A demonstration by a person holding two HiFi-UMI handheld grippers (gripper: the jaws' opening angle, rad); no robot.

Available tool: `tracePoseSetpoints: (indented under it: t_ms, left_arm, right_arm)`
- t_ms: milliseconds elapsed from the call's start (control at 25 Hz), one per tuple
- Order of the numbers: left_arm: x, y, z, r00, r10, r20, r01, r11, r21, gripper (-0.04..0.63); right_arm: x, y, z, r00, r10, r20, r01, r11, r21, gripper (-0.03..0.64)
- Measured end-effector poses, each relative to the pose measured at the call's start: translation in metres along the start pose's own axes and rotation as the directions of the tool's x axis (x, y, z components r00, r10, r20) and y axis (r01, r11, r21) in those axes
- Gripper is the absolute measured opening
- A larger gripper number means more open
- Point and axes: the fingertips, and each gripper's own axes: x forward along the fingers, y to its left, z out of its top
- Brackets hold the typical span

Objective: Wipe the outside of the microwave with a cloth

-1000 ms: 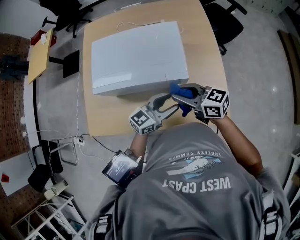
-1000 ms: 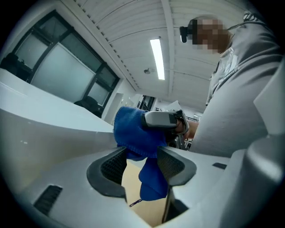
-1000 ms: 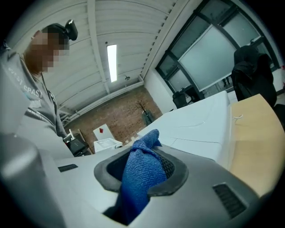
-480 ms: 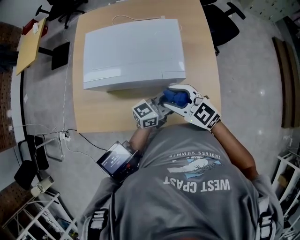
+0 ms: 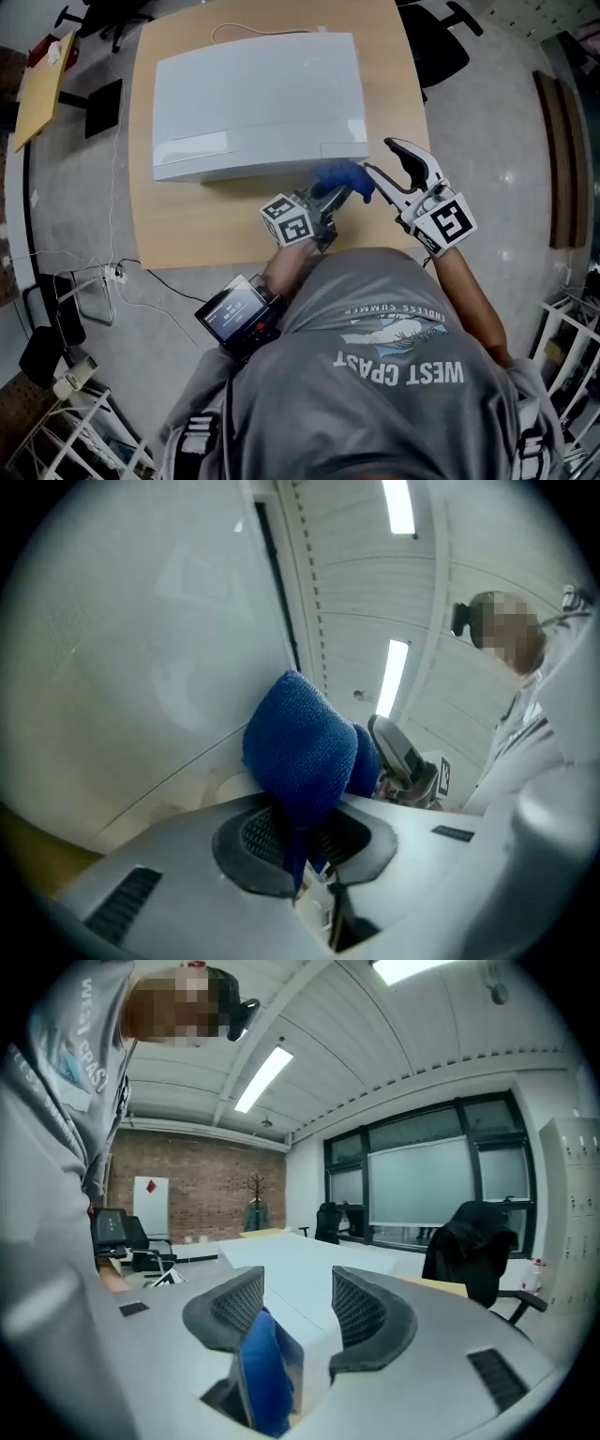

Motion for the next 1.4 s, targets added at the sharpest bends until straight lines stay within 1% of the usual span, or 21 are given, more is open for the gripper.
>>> tracePoseSetpoints:
  t_ms: [40, 120, 200, 320, 440, 520, 600, 680, 760, 840, 920, 1000, 1120, 1200, 1280, 1400]
  left_arm:
    - [-0.001, 0.004, -0.001, 1.000, 0.000, 0.018, 0.001, 0.999, -0.043, 0.064]
    - [-0.002, 0.009, -0.004, 0.999, -0.009, 0.044, 0.013, 0.995, -0.096, 0.064]
    - [-0.004, 0.013, -0.006, 0.997, -0.019, 0.071, 0.027, 0.992, -0.121, 0.064]
    - [-0.013, 0.014, -0.003, 0.994, -0.011, 0.112, 0.028, 0.989, -0.148, 0.064]
    - [-0.027, 0.018, 0.005, 0.987, 0.018, 0.160, 0.014, 0.981, -0.194, 0.064]
    - [-0.043, 0.027, 0.013, 0.978, 0.052, 0.200, -0.004, 0.973, -0.231, 0.064]
    - [-0.063, 0.037, 0.022, 0.969, 0.096, 0.229, -0.035, 0.966, -0.256, 0.064]
    - [-0.085, 0.047, 0.031, 0.960, 0.140, 0.244, -0.074, 0.962, -0.263, 0.064]
    - [-0.106, 0.056, 0.041, 0.952, 0.176, 0.249, -0.112, 0.961, -0.254, 0.064]
    - [-0.122, 0.062, 0.051, 0.948, 0.205, 0.243, -0.149, 0.962, -0.231, 0.064]
    - [-0.136, 0.066, 0.059, 0.945, 0.229, 0.235, -0.181, 0.961, -0.209, 0.064]
    - [-0.151, 0.070, 0.067, 0.941, 0.254, 0.223, -0.213, 0.958, -0.190, 0.064]
    - [-0.175, 0.078, 0.079, 0.933, 0.298, 0.202, -0.270, 0.950, -0.155, 0.064]
    - [-0.194, 0.086, 0.085, 0.923, 0.344, 0.170, -0.329, 0.938, -0.110, 0.064]
    - [-0.212, 0.096, 0.092, 0.910, 0.394, 0.131, -0.391, 0.919, -0.052, 0.064]
    - [-0.234, 0.112, 0.100, 0.890, 0.449, 0.080, -0.451, 0.892, 0.014, 0.064]
  right_arm:
    - [-0.003, -0.006, -0.003, 1.000, -0.023, -0.012, 0.023, 1.000, 0.004, 0.229]
    - [-0.007, -0.014, -0.010, 0.998, -0.048, -0.033, 0.049, 0.999, 0.011, 0.229]
    - [-0.008, -0.015, -0.015, 0.997, -0.052, -0.050, 0.053, 0.998, 0.015, 0.229]
    - [-0.003, -0.010, -0.022, 0.997, -0.030, -0.068, 0.032, 0.999, 0.021, 0.229]
    - [0.007, -0.004, -0.029, 0.997, -0.001, -0.079, 0.004, 0.999, 0.034, 0.229]
    - [0.016, 0.002, -0.031, 0.996, 0.019, -0.082, -0.015, 0.999, 0.042, 0.229]
    - [0.026, 0.009, -0.031, 0.996, 0.041, -0.080, -0.038, 0.998, 0.046, 0.229]
    - [0.036, 0.019, -0.030, 0.995, 0.068, -0.076, -0.065, 0.997, 0.050, 0.227]
    - [0.045, 0.033, -0.031, 0.991, 0.109, -0.081, -0.105, 0.993, 0.056, 0.225]
    - [0.055, 0.052, -0.035, 0.979, 0.177, -0.100, -0.171, 0.983, 0.070, 0.205]
    - [0.070, 0.078, -0.042, 0.956, 0.263, -0.132, -0.253, 0.964, 0.085, 0.176]
    - [0.089, 0.103, -0.054, 0.925, 0.338, -0.173, -0.324, 0.941, 0.101, 0.175]
    - [0.116, 0.137, -0.066, 0.888, 0.414, -0.200, -0.394, 0.910, 0.132, 0.175]
    - [0.131, 0.159, -0.071, 0.865, 0.459, -0.201, -0.432, 0.887, 0.164, 0.175]
    - [0.143, 0.177, -0.075, 0.842, 0.499, -0.205, -0.466, 0.864, 0.191, 0.175]
    - [0.158, 0.193, -0.088, 0.817, 0.530, -0.226, -0.486, 0.845, 0.222, 0.175]
